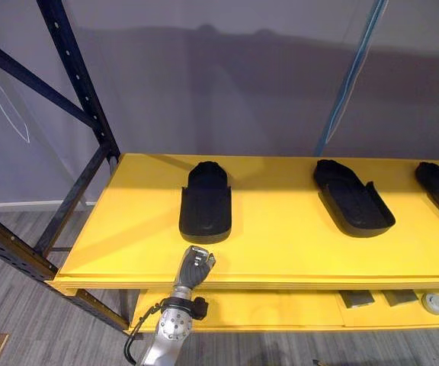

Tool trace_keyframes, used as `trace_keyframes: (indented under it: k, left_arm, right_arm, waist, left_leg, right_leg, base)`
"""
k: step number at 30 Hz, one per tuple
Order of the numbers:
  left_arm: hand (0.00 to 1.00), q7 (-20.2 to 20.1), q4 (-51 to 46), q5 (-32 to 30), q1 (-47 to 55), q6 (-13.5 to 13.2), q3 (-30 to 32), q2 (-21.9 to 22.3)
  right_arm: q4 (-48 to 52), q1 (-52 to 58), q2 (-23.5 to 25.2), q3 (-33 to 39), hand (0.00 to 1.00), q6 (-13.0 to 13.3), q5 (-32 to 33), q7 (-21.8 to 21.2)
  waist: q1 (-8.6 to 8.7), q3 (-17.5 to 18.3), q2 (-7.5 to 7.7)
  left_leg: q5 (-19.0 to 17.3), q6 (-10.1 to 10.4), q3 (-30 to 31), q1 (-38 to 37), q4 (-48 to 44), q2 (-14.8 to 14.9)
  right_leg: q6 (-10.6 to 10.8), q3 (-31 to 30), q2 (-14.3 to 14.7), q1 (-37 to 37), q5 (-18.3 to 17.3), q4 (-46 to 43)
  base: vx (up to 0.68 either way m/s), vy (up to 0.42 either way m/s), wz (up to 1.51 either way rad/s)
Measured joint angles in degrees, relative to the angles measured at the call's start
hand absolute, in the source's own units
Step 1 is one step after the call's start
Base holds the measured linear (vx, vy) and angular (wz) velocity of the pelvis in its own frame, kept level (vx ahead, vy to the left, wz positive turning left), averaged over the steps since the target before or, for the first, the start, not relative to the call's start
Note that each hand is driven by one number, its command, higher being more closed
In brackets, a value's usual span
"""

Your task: Walk over and take plastic housings, then place them on the shelf

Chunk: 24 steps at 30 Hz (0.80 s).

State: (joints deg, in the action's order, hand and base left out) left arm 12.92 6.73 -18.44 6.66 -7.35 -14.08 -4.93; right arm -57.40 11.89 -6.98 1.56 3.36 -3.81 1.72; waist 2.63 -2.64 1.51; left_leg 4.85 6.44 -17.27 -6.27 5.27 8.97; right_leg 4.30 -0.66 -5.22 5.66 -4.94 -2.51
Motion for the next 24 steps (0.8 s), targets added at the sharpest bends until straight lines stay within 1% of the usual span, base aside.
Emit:
trace_keyframes:
  k: [3,6,13,17,22,24]
  left_arm:
    - [1.00,0.54,1.86,-0.03,-1.70,0.38,1.32,0.40]
    - [1.00,0.81,3.21,-0.98,-3.03,0.86,2.10,0.47]
    - [1.00,1.37,7.12,-1.02,-7.20,1.59,3.24,0.70]
    - [1.00,1.74,8.40,-1.27,-8.87,1.94,3.74,0.78]
    - [1.00,2.09,9.67,-2.13,-10.19,1.89,5.05,1.09]
    - [1.00,2.52,10.74,-2.14,-11.30,1.87,5.89,1.12]
  right_arm:
    - [0.00,-0.05,0.04,0.04,0.00,-0.06,-0.01,0.00]
    - [0.01,-0.19,0.08,0.10,0.00,-0.08,-0.03,0.00]
    - [0.01,-0.31,0.25,0.49,0.00,-0.15,-0.04,-0.04]
    - [0.03,-0.32,0.32,0.57,0.00,-0.17,-0.04,-0.05]
    - [0.02,-0.30,0.35,0.68,0.00,-0.23,-0.04,-0.10]
    - [0.04,-0.41,0.36,0.68,0.00,-0.24,-0.05,-0.12]
  waist:
    - [0.20,0.09,0.05]
    - [0.77,0.22,0.10]
    - [1.50,0.36,0.20]
    - [2.22,0.39,0.25]
    - [2.29,0.41,0.25]
    - [2.60,0.40,0.26]
  left_leg:
    - [-0.01,0.01,-0.02,0.00,0.01,0.00]
    - [-0.06,0.07,-0.08,0.00,0.01,0.00]
    - [-0.21,0.20,-0.32,-0.01,0.00,0.00]
    - [-0.43,0.34,-0.61,0.00,0.00,0.00]
    - [-0.78,0.44,-1.44,-0.03,-0.01,0.02]
    - [-0.87,0.48,-1.55,-0.09,-0.02,0.02]
  right_leg:
    - [0.00,-0.03,0.01,-0.01,0.01,0.08]
    - [0.00,-0.12,0.01,-0.05,0.01,0.14]
    - [-0.02,-0.39,0.05,-0.18,0.02,0.20]
    - [-0.03,-0.61,0.06,-0.23,0.03,0.53]
    - [-0.14,-1.36,0.12,-0.27,0.30,1.14]
    - [-0.14,-1.54,0.12,-0.27,0.33,1.26]
  base:
    - [-0.03,0.008,0.00]
    - [0.00,0.000,0.00]
    - [-0.01,0.003,-0.01]
    - [0.00,0.004,-0.02]
    - [0.01,0.010,-0.07]
    - [0.00,0.006,-0.07]
